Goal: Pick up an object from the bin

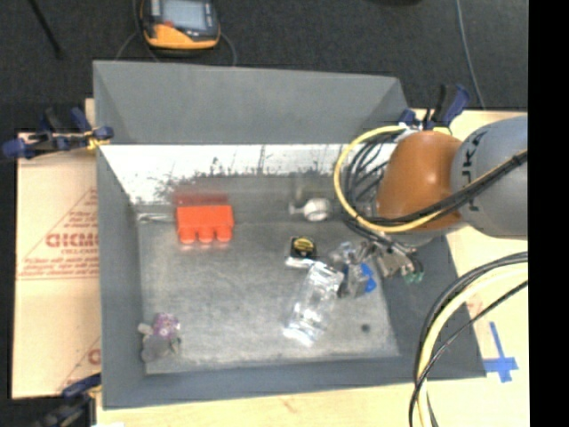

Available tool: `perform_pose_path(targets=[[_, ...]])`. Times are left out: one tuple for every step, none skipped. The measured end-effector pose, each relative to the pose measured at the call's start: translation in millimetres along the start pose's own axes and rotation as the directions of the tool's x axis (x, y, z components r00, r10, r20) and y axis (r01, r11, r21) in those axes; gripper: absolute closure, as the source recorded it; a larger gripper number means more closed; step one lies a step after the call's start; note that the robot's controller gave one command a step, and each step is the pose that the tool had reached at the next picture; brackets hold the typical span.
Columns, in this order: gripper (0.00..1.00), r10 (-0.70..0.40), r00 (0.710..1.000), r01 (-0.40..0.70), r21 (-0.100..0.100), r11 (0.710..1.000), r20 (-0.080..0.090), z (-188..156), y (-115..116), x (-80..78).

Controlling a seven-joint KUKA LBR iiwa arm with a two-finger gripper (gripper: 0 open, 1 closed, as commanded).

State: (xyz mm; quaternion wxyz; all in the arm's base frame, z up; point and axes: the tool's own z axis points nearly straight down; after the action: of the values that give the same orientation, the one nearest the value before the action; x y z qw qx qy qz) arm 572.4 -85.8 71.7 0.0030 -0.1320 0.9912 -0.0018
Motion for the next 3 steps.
perform_pose_path(targets=[[1.0, 0.02, 1.0, -0.02, 0.002, 1.0, 0.007, -153, 2, 0.6], [1.0, -0.384, 0.923, 0.384, -0.007, 0.923, -0.004, -50, 49, 13.2], [0.0, -0.382, 0.924, 0.382, -0.004, 0.924, -0.001, -52, 48, 12.0]])
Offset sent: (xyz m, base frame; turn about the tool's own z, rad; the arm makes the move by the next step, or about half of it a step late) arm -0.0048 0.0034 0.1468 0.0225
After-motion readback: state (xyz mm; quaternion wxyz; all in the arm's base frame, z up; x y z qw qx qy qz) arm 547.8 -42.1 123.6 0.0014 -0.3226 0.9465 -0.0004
